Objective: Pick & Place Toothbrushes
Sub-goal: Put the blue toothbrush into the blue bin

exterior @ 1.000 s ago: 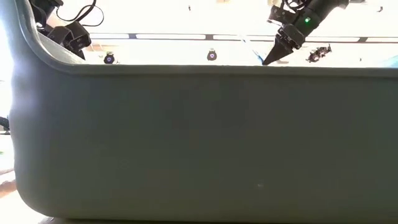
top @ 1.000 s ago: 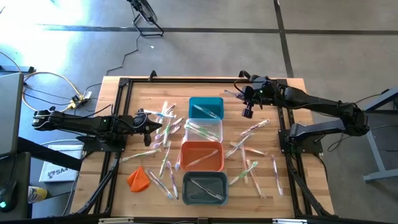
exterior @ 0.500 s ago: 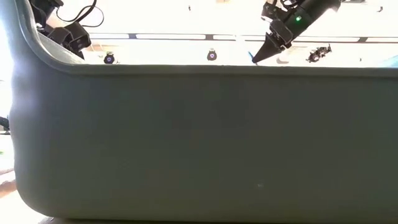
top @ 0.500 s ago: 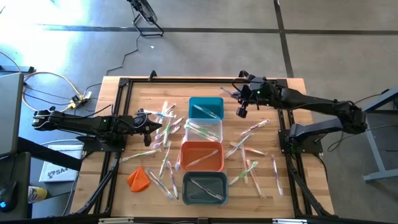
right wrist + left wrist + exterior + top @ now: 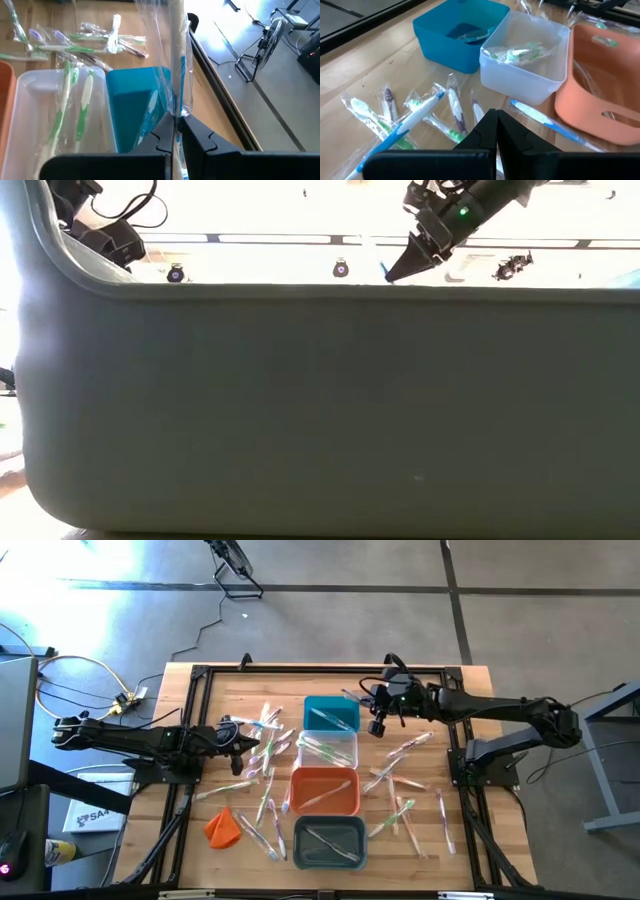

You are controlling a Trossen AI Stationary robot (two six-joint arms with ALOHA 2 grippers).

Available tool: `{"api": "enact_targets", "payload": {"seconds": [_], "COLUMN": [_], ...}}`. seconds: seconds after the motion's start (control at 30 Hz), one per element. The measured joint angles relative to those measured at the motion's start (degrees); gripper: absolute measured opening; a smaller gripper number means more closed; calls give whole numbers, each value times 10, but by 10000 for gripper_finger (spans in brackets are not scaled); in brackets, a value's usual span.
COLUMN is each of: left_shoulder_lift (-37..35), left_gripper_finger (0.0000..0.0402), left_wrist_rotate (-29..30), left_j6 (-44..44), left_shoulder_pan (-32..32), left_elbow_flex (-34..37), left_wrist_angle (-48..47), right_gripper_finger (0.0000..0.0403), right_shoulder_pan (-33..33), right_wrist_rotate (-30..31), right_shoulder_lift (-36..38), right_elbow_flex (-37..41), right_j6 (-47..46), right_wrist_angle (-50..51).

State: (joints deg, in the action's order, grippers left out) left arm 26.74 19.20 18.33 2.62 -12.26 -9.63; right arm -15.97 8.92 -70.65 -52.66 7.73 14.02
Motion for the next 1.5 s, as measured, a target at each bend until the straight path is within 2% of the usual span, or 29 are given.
{"api": "enact_targets", "payload": {"seconds": [1.17, 1.5], "left_shoulder_lift": [0, 0], "left_gripper_finger": [0, 0], "left_wrist_rotate": [-1, -1], "left_j6": [0, 0], "left_shoulder_pan": [0, 0], "left_elbow_flex": [0, 0], "left_wrist_angle": [-13, -13], "right_gripper_finger": [9, 9], "right_shoulder_pan": [29, 55], "right_wrist_rotate": [28, 30], "right_shoulder_lift": [-2, -11], "right_elbow_flex": [-42, -44], "right_j6": [-35, -37], "right_wrist_angle": [-28, -74]}}
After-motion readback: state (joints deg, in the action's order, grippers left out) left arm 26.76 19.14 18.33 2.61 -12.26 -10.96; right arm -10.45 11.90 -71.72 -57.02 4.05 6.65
